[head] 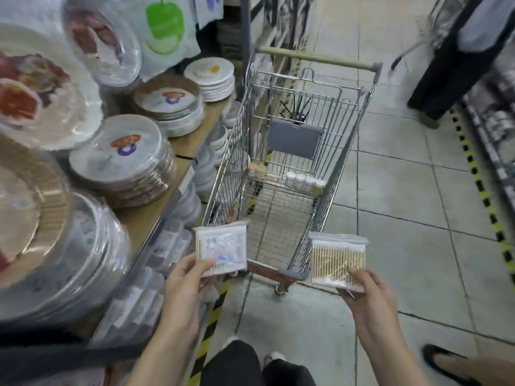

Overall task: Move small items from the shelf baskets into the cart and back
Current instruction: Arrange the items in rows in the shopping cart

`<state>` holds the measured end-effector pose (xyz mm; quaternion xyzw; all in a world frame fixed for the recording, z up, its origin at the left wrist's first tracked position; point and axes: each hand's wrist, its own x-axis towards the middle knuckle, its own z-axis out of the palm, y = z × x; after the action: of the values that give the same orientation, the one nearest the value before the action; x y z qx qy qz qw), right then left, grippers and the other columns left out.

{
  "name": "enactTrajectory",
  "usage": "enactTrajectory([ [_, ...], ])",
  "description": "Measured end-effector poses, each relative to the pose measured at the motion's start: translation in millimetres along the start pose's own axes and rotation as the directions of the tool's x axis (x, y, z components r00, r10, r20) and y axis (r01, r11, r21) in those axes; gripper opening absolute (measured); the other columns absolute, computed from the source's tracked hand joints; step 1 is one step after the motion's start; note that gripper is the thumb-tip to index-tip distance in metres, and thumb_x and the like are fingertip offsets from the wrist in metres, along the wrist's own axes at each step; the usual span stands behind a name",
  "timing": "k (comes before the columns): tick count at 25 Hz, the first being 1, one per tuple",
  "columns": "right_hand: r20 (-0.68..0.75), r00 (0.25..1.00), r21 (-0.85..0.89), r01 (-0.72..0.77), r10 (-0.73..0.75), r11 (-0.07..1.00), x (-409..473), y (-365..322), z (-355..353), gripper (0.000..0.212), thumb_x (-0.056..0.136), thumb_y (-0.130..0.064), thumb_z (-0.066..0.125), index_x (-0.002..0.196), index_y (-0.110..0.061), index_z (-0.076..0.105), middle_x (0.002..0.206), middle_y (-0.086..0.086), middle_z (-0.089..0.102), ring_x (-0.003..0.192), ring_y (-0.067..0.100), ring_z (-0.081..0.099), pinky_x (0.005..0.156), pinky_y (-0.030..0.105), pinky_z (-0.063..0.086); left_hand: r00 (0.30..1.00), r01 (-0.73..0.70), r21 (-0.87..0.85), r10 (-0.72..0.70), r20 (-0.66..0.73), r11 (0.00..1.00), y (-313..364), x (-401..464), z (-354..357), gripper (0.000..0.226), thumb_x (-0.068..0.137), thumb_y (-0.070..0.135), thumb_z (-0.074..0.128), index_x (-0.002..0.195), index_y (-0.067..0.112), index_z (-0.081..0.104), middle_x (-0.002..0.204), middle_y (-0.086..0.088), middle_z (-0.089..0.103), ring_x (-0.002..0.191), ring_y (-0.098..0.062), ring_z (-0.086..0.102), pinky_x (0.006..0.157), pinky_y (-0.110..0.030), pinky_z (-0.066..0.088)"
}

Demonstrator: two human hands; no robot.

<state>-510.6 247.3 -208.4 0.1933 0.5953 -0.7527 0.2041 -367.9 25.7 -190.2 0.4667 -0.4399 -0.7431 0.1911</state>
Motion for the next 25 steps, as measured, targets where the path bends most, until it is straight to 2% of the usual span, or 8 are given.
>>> enactTrajectory([
  [6,-0.049,0.997,-0.099,-0.063,0.058,0.993,59,25,59,0.010,0.089,0.000,0.056,0.094,-0.006,0.064,0.091,0.009,0.070,0.084,0.022,0.064,0.069,0.030,0.051,0.989,0.108,0.250,-0.129,0.068,0.962,4,105,34,0.014,0.087,0.000,0.059,0.098,0.009,0.060,0.092,-0.003,0.070,0.080,-0.012,0.067,0.064,-0.020,0.054],
  [11,-0.110,0.980,-0.223,-0.186,0.165,0.957,125,61,97,0.025,0.094,-0.008,0.055,0.118,-0.007,0.057,0.109,0.010,0.066,0.084,0.020,0.067,0.044,0.023,0.052,0.942,0.169,0.610,-0.309,0.131,0.774,-24,210,64,0.038,0.086,-0.005,0.059,0.123,0.001,0.051,0.110,-0.011,0.065,0.093,-0.024,0.065,0.075,-0.034,0.056],
  [12,-0.132,0.973,-0.266,-0.219,0.190,0.939,143,74,102,0.031,0.094,-0.011,0.056,0.125,-0.008,0.054,0.115,0.009,0.064,0.090,0.022,0.066,0.048,0.025,0.054,0.930,0.176,0.664,-0.344,0.130,0.727,-35,227,71,0.037,0.086,-0.004,0.058,0.123,0.001,0.052,0.108,-0.011,0.065,0.089,-0.023,0.066,0.071,-0.032,0.057],
  [14,-0.164,0.958,-0.331,-0.277,0.234,0.902,173,99,111,0.038,0.094,-0.012,0.056,0.131,-0.009,0.049,0.119,0.008,0.062,0.096,0.025,0.065,0.069,0.034,0.058,0.905,0.178,0.725,-0.399,0.144,0.665,-56,251,84,0.030,0.090,0.000,0.054,0.120,0.001,0.054,0.102,-0.010,0.065,0.079,-0.019,0.066,0.055,-0.021,0.055],
  [16,-0.188,0.936,-0.344,-0.347,0.299,0.872,201,126,115,0.039,0.093,-0.010,0.056,0.131,-0.007,0.048,0.122,0.010,0.060,0.099,0.026,0.064,0.086,0.041,0.055,0.881,0.174,0.745,-0.440,0.174,0.644,-79,272,93,0.029,0.093,0.002,0.051,0.122,0.002,0.054,0.104,-0.010,0.065,0.077,-0.016,0.064,0.050,-0.018,0.050],
  [20,-0.216,0.904,-0.436,-0.428,0.369,0.792,239,164,113,0.042,0.093,-0.018,0.055,0.133,-0.008,0.048,0.132,0.008,0.055,0.114,0.027,0.058,0.100,0.045,0.047,0.801,0.244,0.750,-0.564,0.201,0.615,-120,305,98,0.029,0.096,0.005,0.047,0.124,0.007,0.055,0.103,-0.005,0.066,0.086,-0.018,0.064,0.079,-0.034,0.056],
  [23,-0.203,0.893,-0.505,-0.447,0.402,0.739,254,181,110,0.043,0.095,-0.021,0.052,0.136,-0.012,0.046,0.135,0.003,0.053,0.121,0.026,0.053,0.106,0.048,0.041,0.739,0.262,0.771,-0.634,0.226,0.580,-146,320,101,0.034,0.096,0.007,0.046,0.130,0.011,0.049,0.105,0.004,0.064,0.088,-0.012,0.063,0.075,-0.025,0.054],
  [25,-0.211,0.883,-0.501,-0.466,0.419,0.729,264,195,103,0.043,0.095,-0.019,0.052,0.137,-0.011,0.045,0.135,0.005,0.053,0.122,0.027,0.052,0.105,0.049,0.042,0.710,0.258,0.789,-0.664,0.237,0.558,-160,327,105,0.033,0.098,0.012,0.044,0.131,0.014,0.047,0.103,0.009,0.060,0.090,-0.008,0.059,0.082,-0.027,0.051],
])
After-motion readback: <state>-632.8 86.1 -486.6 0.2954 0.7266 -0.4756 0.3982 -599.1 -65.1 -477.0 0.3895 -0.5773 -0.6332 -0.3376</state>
